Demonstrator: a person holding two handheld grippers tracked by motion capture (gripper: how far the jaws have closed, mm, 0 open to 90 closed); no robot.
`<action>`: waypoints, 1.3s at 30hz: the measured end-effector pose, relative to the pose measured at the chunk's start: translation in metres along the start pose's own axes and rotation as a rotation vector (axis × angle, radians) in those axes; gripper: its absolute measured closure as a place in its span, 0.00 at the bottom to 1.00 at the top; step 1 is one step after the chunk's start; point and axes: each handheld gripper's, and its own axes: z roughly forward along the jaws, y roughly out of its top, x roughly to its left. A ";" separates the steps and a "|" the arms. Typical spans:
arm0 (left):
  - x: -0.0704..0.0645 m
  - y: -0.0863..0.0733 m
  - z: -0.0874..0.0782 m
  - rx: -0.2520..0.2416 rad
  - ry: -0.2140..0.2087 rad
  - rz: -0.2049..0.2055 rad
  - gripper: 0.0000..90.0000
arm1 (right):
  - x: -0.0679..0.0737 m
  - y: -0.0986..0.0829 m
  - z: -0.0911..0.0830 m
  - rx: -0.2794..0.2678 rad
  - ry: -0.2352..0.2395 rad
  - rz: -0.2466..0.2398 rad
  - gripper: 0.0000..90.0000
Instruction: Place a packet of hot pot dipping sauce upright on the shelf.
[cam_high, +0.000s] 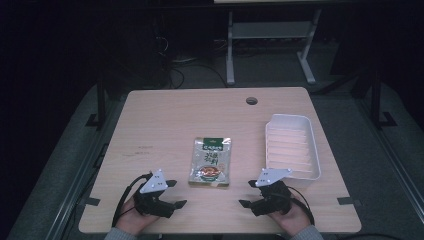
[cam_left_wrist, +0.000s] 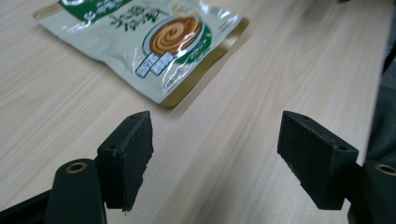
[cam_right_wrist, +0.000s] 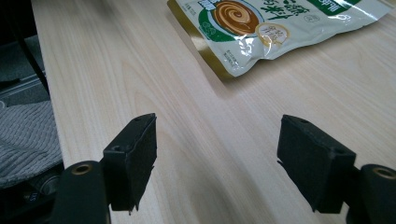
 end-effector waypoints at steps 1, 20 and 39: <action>0.000 0.001 0.002 0.012 0.000 0.001 0.29 | 0.000 0.000 0.001 0.003 0.001 0.000 0.31; 0.012 0.004 0.011 0.037 -0.014 -0.043 0.36 | 0.004 0.002 0.009 0.024 0.006 -0.011 0.31; 0.026 0.026 0.025 0.030 -0.015 -0.081 0.51 | 0.003 0.039 0.018 0.043 0.065 0.001 0.30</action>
